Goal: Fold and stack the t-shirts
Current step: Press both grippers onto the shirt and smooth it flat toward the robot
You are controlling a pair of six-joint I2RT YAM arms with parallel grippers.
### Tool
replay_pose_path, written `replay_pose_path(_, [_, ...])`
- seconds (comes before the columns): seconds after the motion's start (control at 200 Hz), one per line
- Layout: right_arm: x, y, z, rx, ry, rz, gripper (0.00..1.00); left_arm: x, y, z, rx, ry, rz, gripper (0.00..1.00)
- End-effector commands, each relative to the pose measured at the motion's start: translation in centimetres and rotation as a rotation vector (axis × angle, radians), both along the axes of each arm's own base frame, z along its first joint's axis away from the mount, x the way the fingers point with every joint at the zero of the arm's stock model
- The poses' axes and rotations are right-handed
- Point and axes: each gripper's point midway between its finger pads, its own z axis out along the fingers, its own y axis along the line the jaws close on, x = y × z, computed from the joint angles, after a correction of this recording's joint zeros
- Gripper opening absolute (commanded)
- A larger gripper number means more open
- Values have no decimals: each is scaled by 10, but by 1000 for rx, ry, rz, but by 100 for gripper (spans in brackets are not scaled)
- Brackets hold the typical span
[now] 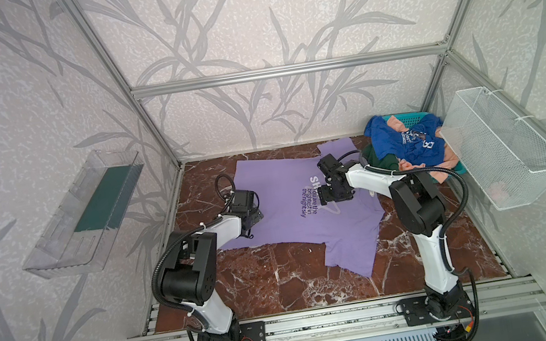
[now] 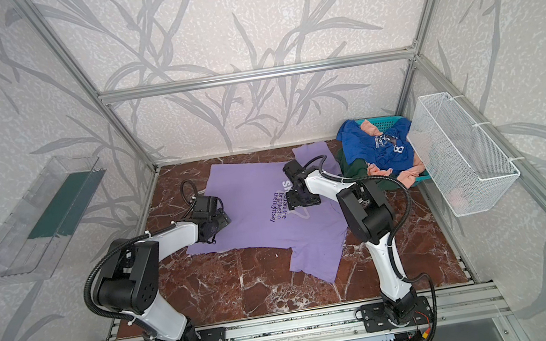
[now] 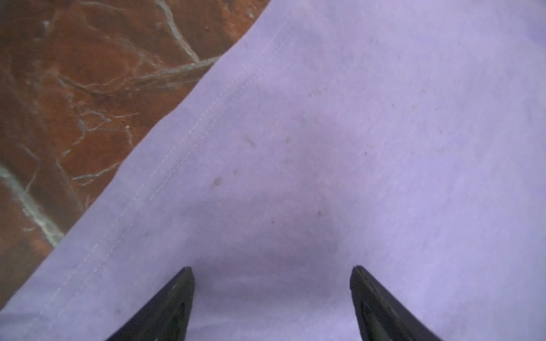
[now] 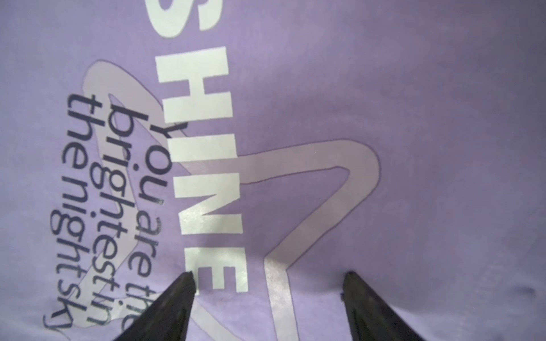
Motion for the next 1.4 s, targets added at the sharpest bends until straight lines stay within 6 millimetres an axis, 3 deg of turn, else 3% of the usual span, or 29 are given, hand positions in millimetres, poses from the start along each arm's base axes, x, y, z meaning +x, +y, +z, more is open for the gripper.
replay_pose_path(0.0, [-13, 3, -21, -33, 74, 46, 80, -43, 20, -23, 19, 118, 129, 83])
replay_pose_path(0.19, [-24, 11, -25, -41, 101, 66, 81, -75, 38, -14, 43, 99, 228, 84])
replay_pose_path(0.365, [-46, 20, -24, 3, 148, 64, 82, -96, 56, -5, 99, 94, 275, 84])
replay_pose_path(0.635, [-68, 50, -6, 104, 173, 146, 83, -107, 71, 15, 131, 46, 308, 85])
replay_pose_path(0.825, [-79, 55, -11, 100, 192, 136, 83, -120, 78, 28, 127, -5, 332, 86])
replay_pose_path(0.96, [-80, 59, 0, 112, 171, 144, 84, -122, 78, 37, 123, -71, 295, 87])
replay_pose_path(1.09, [-69, 60, 24, 108, 112, 152, 87, -117, 72, 53, 105, -125, 243, 89])
replay_pose_path(1.195, [-51, 57, 49, 84, 36, 151, 96, -106, 65, 70, 95, -156, 185, 91])
replay_pose_path(1.29, [-25, 53, 71, 91, -32, 133, 97, -92, 57, 85, 85, -191, 126, 93])
replay_pose_path(1.395, [18, 40, 88, 103, -124, 98, 97, -75, 46, 98, 69, -236, 57, 94])
